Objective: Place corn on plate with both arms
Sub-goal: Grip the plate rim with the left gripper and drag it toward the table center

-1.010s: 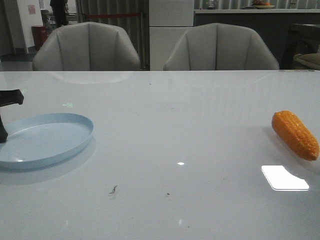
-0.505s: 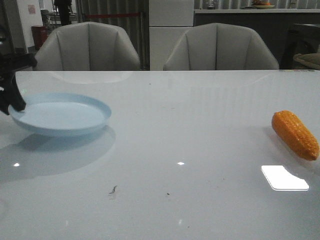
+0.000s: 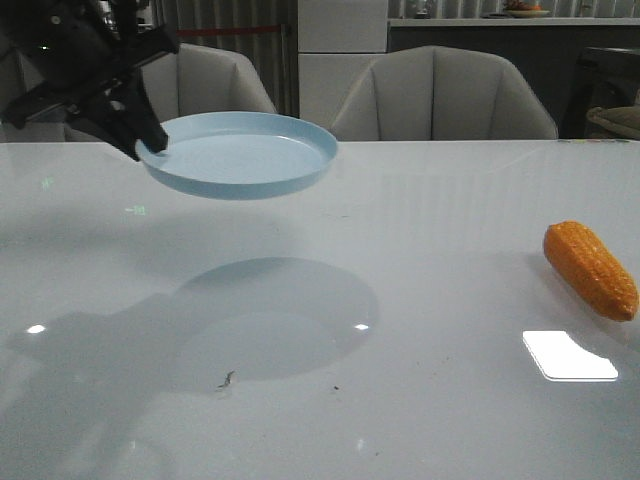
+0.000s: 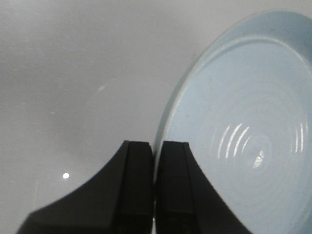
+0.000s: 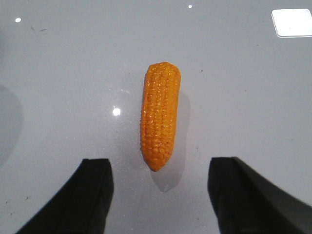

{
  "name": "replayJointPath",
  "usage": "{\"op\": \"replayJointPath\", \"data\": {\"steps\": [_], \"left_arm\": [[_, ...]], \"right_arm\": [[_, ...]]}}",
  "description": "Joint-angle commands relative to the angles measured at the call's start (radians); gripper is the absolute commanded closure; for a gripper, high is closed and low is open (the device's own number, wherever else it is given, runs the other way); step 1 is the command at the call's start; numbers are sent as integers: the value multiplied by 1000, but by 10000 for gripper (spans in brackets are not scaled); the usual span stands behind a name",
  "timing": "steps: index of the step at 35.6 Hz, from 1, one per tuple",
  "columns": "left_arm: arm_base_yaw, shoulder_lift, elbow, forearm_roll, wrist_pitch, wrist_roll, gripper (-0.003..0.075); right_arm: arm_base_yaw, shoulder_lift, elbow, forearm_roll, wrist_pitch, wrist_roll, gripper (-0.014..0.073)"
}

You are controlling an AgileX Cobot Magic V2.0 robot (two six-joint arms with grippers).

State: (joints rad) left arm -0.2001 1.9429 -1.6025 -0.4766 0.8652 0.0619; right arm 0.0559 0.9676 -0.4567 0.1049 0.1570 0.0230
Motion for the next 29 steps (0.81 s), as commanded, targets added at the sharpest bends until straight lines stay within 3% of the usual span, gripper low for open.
{"op": "replayJointPath", "data": {"steps": [1,11,29], "left_arm": [[-54,-53,-36,-45,-23,-9,627],[-173,-32,-34,-36,-29,-9,627],[-217,124,-34,-31,29,-5,627]], "right_arm": [[0,-6,-35,-9,-64,-7,64],[0,-6,-35,-9,-64,-7,64],[0,-6,-35,-9,-48,-7,64]]}}
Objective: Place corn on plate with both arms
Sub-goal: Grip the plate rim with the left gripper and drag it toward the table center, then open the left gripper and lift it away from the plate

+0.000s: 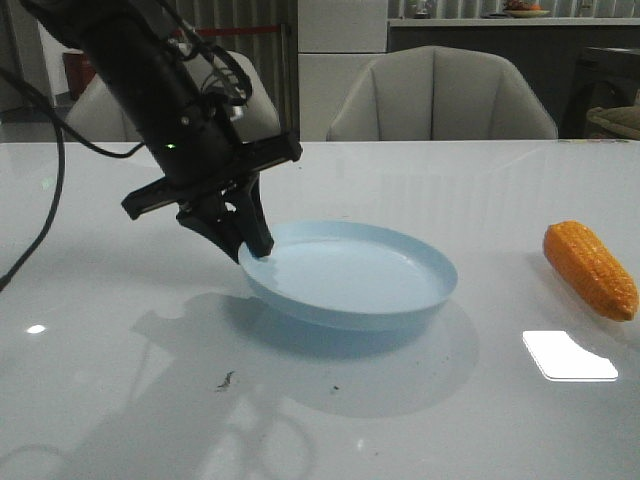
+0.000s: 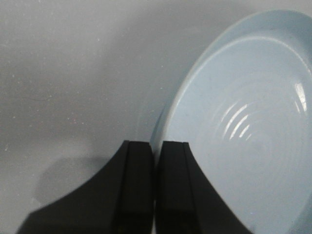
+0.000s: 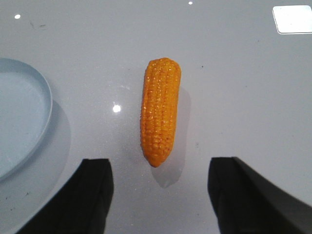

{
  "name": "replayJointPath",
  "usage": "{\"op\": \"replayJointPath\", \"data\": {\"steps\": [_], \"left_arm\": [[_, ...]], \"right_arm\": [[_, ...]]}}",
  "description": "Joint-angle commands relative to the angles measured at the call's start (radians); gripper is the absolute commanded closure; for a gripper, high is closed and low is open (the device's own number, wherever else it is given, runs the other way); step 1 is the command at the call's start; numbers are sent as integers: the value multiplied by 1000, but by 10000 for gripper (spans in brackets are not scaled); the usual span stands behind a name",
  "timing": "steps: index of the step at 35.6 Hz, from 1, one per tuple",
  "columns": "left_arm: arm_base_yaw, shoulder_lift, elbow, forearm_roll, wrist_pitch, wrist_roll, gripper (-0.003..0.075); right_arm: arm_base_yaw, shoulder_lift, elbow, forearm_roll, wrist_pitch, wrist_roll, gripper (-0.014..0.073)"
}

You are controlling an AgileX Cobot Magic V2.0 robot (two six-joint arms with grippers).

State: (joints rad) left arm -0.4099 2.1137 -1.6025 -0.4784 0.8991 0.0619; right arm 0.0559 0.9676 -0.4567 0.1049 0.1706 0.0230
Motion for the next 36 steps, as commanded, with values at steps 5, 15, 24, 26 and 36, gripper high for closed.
{"op": "replayJointPath", "data": {"steps": [5,15,24,26,36], "left_arm": [[-7,-45,-34,-24,-11,20,619],[-7,-45,-34,65,-14,20,524],[-7,-45,-34,122,-38,20,451],[-7,-45,-36,125,-43,22,451],[-7,-48,-173,125,-50,47,452]], "right_arm": [[0,-6,-35,-9,-60,-7,64],[0,-6,-35,-9,-59,-7,64],[0,-6,-35,-9,-59,-7,64],[0,-6,-35,-9,-59,-7,64],[0,-6,-35,-9,-58,-7,64]]}}
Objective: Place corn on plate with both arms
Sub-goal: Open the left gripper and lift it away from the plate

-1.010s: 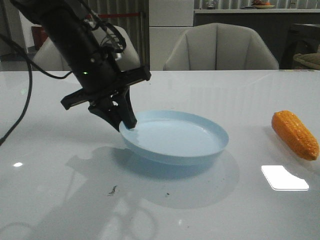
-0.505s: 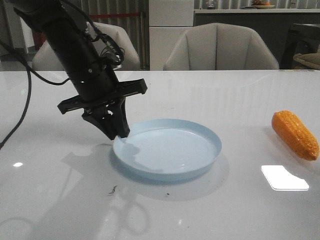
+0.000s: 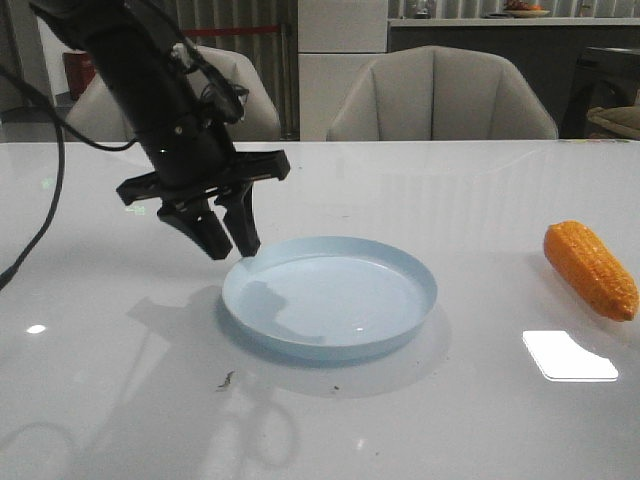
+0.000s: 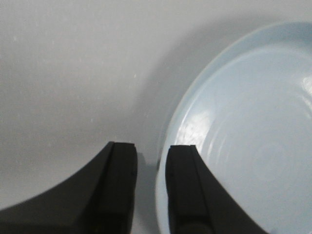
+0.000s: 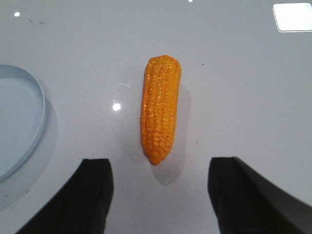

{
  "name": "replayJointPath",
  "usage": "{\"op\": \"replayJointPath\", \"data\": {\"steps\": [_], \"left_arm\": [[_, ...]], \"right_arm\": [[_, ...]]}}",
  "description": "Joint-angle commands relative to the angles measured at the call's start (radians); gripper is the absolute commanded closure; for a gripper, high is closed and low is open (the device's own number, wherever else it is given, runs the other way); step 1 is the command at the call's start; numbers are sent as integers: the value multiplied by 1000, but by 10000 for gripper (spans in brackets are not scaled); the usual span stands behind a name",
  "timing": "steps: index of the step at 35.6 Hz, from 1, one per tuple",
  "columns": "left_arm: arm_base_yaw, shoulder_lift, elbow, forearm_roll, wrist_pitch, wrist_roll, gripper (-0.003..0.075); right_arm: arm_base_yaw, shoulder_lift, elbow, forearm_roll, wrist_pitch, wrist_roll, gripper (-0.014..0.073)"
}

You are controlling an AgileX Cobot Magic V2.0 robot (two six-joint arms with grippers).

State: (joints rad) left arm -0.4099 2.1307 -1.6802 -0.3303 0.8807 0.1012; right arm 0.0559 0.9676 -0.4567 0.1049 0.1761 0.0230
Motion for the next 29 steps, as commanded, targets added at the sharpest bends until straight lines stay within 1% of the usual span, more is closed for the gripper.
{"op": "replayJointPath", "data": {"steps": [1,5,9,13,18,22,29], "left_arm": [[-5,-65,-129,-23,-29,8,452],[5,-73,-249,-18,-9,8,452],[23,-80,-364,18,31,8,453],[41,-98,-451,120,64,8,459],[79,-143,-478,216,63,8,459],[118,-184,-476,224,59,8,459],[172,-256,-470,224,-60,8,459]], "right_arm": [[0,-6,-35,-9,-64,-7,64],[0,-6,-35,-9,-64,-7,64],[0,-6,-35,-9,-64,-7,64],[0,-6,-35,-9,-64,-7,64],[0,-6,-35,-9,-64,-7,64],[0,-6,-35,-9,-64,-7,64],[0,-6,-35,-9,-64,-7,64]]}}
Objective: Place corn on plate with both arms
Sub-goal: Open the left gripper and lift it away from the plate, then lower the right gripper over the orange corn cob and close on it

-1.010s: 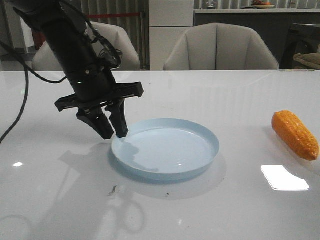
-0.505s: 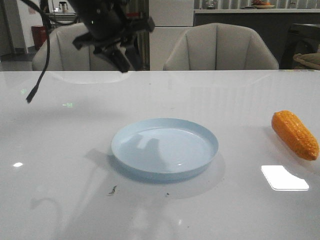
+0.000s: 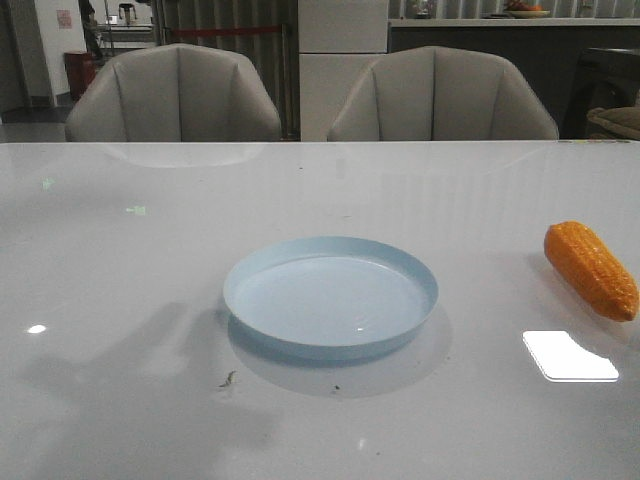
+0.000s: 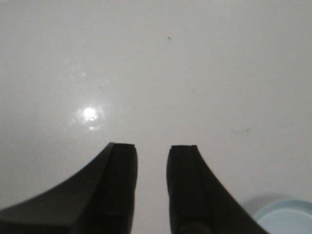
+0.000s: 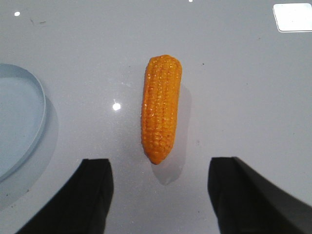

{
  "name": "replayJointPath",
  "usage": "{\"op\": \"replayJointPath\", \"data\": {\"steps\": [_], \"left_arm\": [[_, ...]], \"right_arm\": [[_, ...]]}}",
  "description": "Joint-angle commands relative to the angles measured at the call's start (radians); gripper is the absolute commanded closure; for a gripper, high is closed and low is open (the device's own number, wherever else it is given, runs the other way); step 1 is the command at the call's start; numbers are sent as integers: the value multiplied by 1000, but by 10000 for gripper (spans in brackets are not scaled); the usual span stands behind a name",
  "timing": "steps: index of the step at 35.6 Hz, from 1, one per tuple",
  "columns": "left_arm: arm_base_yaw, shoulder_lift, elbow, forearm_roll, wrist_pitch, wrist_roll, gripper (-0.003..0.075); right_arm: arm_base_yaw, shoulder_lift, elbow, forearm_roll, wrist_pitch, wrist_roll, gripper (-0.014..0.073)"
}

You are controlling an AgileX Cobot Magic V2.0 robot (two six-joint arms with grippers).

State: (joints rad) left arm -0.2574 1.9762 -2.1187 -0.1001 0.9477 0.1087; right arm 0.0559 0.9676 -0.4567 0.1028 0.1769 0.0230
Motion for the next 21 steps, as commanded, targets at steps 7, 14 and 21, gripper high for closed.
{"op": "replayJointPath", "data": {"steps": [7,14,21], "left_arm": [[36,-197,58,29,-279,0,459],[36,-335,385,49,-529,0,459],[36,-547,871,49,-866,0,459]], "right_arm": [[0,-6,-35,-7,-65,-7,64],[0,-6,-35,-7,-65,-7,64],[0,-6,-35,-7,-65,-7,64]]}}
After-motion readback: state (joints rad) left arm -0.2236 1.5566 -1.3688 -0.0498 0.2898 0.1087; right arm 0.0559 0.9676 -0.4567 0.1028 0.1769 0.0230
